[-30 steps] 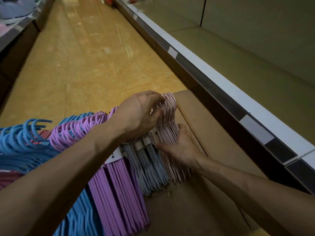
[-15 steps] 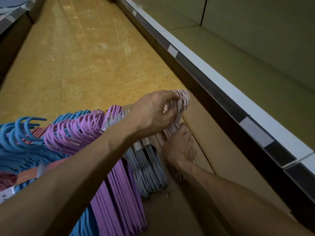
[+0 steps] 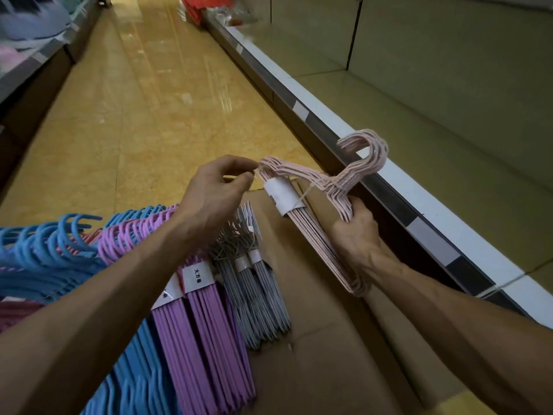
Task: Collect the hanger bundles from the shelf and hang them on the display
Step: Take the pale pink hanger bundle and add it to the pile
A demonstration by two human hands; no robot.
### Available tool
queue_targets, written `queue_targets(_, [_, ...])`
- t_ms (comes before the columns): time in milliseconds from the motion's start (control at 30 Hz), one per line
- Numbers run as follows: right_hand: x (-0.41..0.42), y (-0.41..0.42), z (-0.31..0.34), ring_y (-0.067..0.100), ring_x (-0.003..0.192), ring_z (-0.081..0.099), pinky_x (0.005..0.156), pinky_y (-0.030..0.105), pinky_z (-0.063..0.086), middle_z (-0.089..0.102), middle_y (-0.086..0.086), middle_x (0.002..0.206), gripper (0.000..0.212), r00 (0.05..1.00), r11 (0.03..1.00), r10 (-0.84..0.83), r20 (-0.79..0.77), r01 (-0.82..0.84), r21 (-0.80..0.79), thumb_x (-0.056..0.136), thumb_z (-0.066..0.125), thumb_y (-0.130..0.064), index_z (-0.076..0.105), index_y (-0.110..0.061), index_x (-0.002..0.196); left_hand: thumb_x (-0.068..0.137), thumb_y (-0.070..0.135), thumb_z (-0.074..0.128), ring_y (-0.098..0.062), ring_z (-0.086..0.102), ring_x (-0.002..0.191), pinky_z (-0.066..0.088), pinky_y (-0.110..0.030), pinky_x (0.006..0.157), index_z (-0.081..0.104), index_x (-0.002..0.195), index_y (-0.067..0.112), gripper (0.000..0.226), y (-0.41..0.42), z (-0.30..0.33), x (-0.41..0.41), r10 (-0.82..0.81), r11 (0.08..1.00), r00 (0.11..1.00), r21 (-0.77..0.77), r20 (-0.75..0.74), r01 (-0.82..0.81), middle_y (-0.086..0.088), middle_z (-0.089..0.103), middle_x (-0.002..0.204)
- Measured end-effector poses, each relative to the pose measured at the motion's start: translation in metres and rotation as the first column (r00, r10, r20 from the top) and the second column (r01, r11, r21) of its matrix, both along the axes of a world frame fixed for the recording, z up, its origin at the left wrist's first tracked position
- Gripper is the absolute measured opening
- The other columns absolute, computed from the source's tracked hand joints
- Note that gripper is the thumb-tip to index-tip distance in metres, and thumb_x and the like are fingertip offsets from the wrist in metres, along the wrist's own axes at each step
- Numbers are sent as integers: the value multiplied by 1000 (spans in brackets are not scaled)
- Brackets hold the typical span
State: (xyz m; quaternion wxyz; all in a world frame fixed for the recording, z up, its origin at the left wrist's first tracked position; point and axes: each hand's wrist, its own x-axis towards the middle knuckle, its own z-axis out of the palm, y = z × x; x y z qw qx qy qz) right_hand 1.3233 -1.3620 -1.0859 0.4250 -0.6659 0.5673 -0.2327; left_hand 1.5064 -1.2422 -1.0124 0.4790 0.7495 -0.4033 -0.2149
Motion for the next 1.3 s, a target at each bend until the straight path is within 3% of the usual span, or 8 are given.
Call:
queue_targets(167, [-6, 4, 25, 12, 67, 55, 58, 26, 44, 64, -1, 87, 41, 973, 997, 75, 220, -81, 18, 93, 57, -5, 57, -23, 129, 96, 29, 62, -21, 64, 109, 50, -43, 102, 48, 139, 18, 47, 3, 13, -2, 120, 991, 963, -22, -241, -129, -4, 61, 124])
queue_targets(267, [-3, 15, 38, 14, 64, 51, 57, 28, 45, 58, 0, 83, 42, 938, 991, 95, 333, -120, 55, 91, 56, 3, 60, -21, 125, 93, 33, 67, -28, 57, 119, 46, -45, 106, 29, 152, 18, 72, 5, 25, -6, 141, 984, 895, -35, -424, -172, -12, 50, 141])
queue_targets(367, [1, 32, 48, 18, 64, 48, 58, 32, 46, 52, 4, 78, 42, 883, 970, 142, 447, -213, 113, 90, 52, 6, 64, -23, 118, 91, 32, 69, -23, 60, 111, 49, -46, 100, 19, 155, 25, 82, 8, 36, -10, 115, 976, 822, -91, -558, -198, -7, 52, 134])
queue_targets(467, [4, 48, 55, 18, 62, 46, 53, 31, 44, 49, 9, 78, 41, 826, 941, 146, 544, -286, 181, 89, 50, 8, 66, -23, 111, 90, 29, 71, -24, 63, 99, 57, -48, 86, 27, 152, 23, 77, 14, 44, -14, 97, 958, 768, -150, -633, -244, -6, 56, 128])
queue_targets(733, [21, 73, 76, 14, 55, 41, 49, 31, 37, 43, 8, 74, 39, 759, 915, 80, 647, -313, 253, 89, 46, 11, 63, -17, 111, 86, 23, 74, -23, 61, 97, 57, -42, 83, 31, 146, 25, 74, 46, 40, -37, 73, 977, 777, -111, -625, -181, -6, 56, 117])
queue_targets(833, [26, 77, 78, 14, 53, 39, 48, 30, 35, 43, 7, 73, 38, 767, 911, 67, 638, -307, 274, 88, 45, 11, 63, -15, 109, 85, 24, 73, -26, 60, 96, 56, -47, 87, 55, 120, 11, 41, 52, 47, -26, 64, 981, 744, -96, -665, -170, -10, 59, 108])
queue_targets(933, [28, 80, 78, 14, 53, 40, 47, 29, 36, 43, 5, 72, 36, 801, 913, 106, 590, -313, 262, 89, 47, 9, 65, -15, 109, 84, 23, 73, -32, 59, 95, 51, -57, 97, 60, 93, 11, 20, 57, 50, -10, 79, 969, 695, -108, -714, -221, -16, 55, 96])
queue_targets(1300, [40, 105, 130, 14, 56, 42, 51, 32, 40, 43, 4, 73, 28, 843, 905, 203, 498, -356, 233, 93, 52, 1, 65, -18, 109, 85, 32, 74, -31, 56, 91, 54, -59, 92, 60, 95, 16, 24, 84, 91, 3, 149, 938, 587, -75, -796, -339, -10, 53, 87])
